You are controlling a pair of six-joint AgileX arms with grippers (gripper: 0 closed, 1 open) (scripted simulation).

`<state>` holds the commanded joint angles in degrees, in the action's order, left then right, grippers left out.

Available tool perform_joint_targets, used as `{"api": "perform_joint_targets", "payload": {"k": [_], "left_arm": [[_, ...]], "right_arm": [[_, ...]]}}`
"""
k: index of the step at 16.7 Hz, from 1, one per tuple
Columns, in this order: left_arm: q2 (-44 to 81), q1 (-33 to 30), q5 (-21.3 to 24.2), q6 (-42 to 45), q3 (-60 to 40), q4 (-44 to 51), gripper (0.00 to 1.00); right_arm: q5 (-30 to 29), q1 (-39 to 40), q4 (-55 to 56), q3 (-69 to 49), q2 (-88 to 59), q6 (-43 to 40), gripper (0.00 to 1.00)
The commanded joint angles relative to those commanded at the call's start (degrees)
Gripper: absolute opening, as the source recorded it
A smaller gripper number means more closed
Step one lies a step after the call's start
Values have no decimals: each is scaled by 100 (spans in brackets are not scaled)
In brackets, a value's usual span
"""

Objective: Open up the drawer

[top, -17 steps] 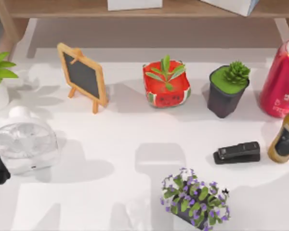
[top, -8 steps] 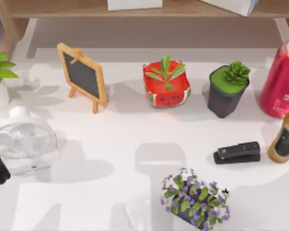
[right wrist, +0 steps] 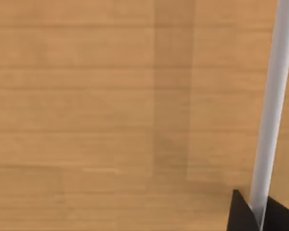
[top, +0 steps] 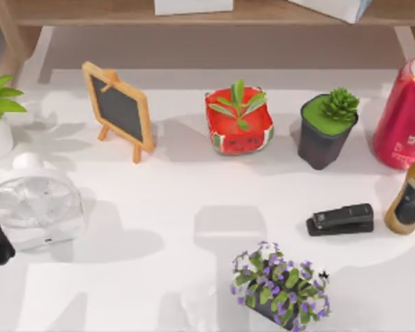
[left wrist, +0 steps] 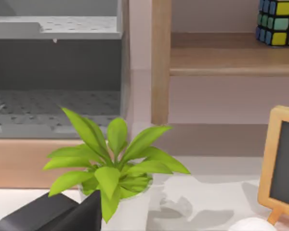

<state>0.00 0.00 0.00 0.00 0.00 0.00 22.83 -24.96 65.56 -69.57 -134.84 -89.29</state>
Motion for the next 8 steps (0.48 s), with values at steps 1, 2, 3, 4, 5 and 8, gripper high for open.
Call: {"api": "perform_joint_targets", "payload": {"k": [1, 2, 3, 4, 5, 8], "left_arm": [[0, 0, 0, 0, 0, 0, 100], [0, 0, 0, 0, 0, 0, 100], [0, 0, 0, 0, 0, 0, 100], [0, 0, 0, 0, 0, 0, 100], [0, 0, 0, 0, 0, 0, 100], [0, 0, 0, 0, 0, 0, 100]], "right_arm": [[0, 0, 0, 0, 0, 0, 0], [0, 0, 0, 0, 0, 0, 0], [-4, -19, -13, 3, -10, 12, 0], [-1, -26, 0, 22, 4, 13, 0], [16, -49, 51, 101, 53, 16, 0], [152, -172, 343, 657, 293, 26, 0]]}}
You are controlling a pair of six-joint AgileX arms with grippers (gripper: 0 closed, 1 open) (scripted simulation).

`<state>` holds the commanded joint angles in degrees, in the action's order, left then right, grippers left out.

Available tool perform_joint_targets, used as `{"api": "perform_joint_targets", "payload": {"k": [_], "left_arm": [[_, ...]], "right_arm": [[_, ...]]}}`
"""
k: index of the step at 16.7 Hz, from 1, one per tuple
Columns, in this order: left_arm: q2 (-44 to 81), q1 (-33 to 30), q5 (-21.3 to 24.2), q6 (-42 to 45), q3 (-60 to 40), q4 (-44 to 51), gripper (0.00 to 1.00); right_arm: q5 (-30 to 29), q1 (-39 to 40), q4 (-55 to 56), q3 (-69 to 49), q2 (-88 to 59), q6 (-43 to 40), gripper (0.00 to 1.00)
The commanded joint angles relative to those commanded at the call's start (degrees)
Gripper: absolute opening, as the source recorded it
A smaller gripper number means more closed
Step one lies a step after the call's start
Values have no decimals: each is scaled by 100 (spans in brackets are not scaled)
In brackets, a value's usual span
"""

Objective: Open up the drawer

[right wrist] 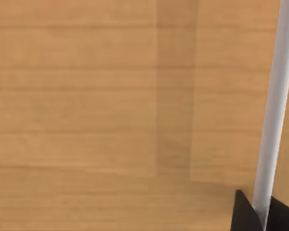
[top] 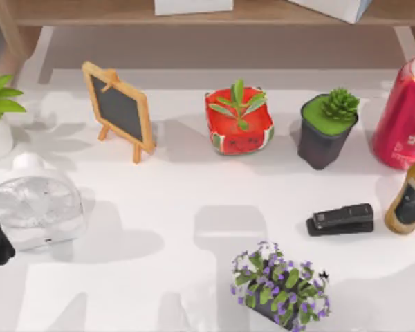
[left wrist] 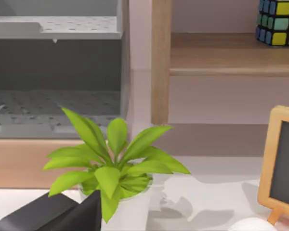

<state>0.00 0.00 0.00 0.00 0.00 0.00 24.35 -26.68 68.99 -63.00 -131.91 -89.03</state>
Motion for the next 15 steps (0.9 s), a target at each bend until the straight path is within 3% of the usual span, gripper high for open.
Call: {"api": "perform_joint_targets", "payload": {"k": [4, 11, 15], "left_arm": [[0, 0, 0, 0, 0, 0, 100], [0, 0, 0, 0, 0, 0, 100], [0, 0, 0, 0, 0, 0, 100]], "right_arm": [[200, -193, 455, 839, 354, -1, 0], [244, -257, 595, 1007, 441, -1, 0], [510, -508, 1010, 1737, 738, 4, 0]]}}
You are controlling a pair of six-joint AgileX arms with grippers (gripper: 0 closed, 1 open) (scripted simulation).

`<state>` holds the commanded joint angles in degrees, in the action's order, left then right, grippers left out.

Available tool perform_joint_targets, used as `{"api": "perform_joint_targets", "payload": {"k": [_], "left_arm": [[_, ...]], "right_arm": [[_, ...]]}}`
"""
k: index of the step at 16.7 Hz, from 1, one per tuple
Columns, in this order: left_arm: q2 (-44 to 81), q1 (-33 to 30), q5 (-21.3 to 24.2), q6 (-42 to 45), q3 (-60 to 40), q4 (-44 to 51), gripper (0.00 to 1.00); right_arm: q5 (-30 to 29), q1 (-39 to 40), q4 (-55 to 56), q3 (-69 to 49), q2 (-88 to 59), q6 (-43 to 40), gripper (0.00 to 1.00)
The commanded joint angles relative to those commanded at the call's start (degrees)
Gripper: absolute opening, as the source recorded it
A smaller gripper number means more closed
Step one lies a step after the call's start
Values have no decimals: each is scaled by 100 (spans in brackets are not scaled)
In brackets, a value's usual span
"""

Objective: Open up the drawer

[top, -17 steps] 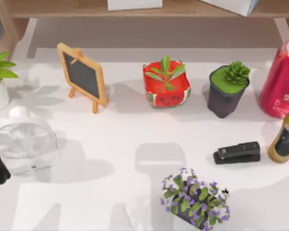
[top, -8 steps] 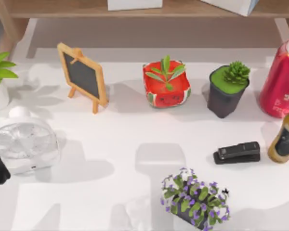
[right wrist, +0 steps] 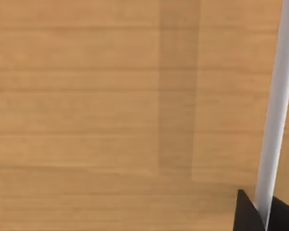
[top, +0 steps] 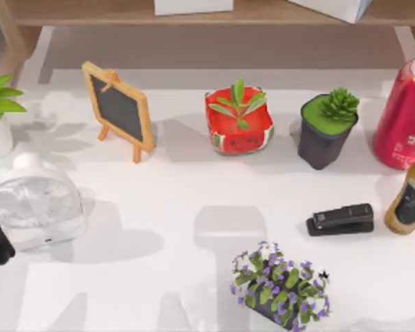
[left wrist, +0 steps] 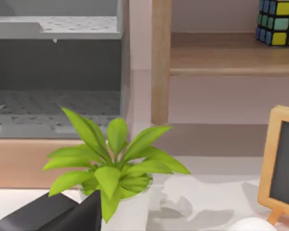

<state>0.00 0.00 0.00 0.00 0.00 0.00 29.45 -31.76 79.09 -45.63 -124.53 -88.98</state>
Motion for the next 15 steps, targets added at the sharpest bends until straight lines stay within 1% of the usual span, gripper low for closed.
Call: {"api": "perform_joint_targets", "payload": {"k": [3, 9, 15], "left_arm": [[0, 0, 0, 0, 0, 0, 100], [0, 0, 0, 0, 0, 0, 100], [0, 0, 0, 0, 0, 0, 100]], "right_arm": [[195, -183, 297, 515, 194, 1, 0], [264, -259, 411, 647, 243, 3, 0], [847, -824, 1058, 1678, 595, 9, 0]]}}
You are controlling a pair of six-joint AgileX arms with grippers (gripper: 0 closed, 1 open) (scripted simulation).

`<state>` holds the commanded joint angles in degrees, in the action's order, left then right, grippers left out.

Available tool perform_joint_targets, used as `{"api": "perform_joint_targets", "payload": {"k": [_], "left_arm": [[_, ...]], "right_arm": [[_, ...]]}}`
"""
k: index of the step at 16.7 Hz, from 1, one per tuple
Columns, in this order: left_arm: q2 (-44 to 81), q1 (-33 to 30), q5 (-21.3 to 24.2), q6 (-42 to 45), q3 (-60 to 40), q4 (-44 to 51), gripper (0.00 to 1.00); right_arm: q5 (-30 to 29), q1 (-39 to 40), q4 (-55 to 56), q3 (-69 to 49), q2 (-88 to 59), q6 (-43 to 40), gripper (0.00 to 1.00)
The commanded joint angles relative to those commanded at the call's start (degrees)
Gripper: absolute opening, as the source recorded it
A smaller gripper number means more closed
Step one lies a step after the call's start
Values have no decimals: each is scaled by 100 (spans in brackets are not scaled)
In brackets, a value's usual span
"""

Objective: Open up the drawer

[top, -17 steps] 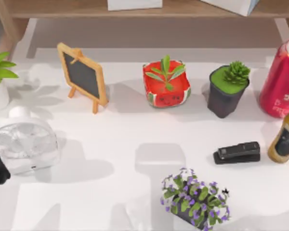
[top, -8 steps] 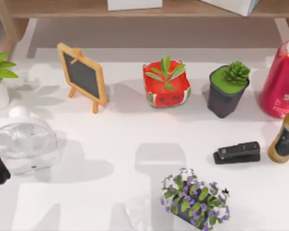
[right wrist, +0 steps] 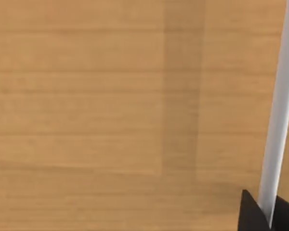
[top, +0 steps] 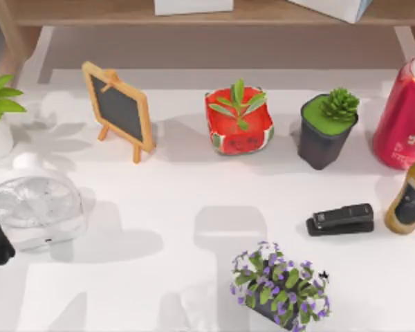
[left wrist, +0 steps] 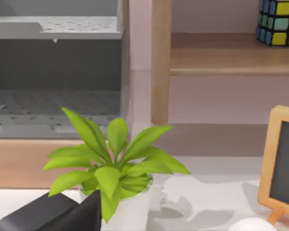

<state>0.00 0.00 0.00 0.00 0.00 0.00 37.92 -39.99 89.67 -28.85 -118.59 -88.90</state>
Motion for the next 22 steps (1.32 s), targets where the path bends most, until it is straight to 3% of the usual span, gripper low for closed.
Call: {"api": "perform_joint_targets", "payload": {"k": [5, 18, 22], "left_arm": [[0, 0, 0, 0, 0, 0, 100], [0, 0, 0, 0, 0, 0, 100], [0, 0, 0, 0, 0, 0, 100]], "right_arm": [[74, -75, 86, 107, 47, 1, 0], [74, -75, 86, 107, 47, 1, 98], [74, -75, 86, 107, 47, 1, 100]]}}
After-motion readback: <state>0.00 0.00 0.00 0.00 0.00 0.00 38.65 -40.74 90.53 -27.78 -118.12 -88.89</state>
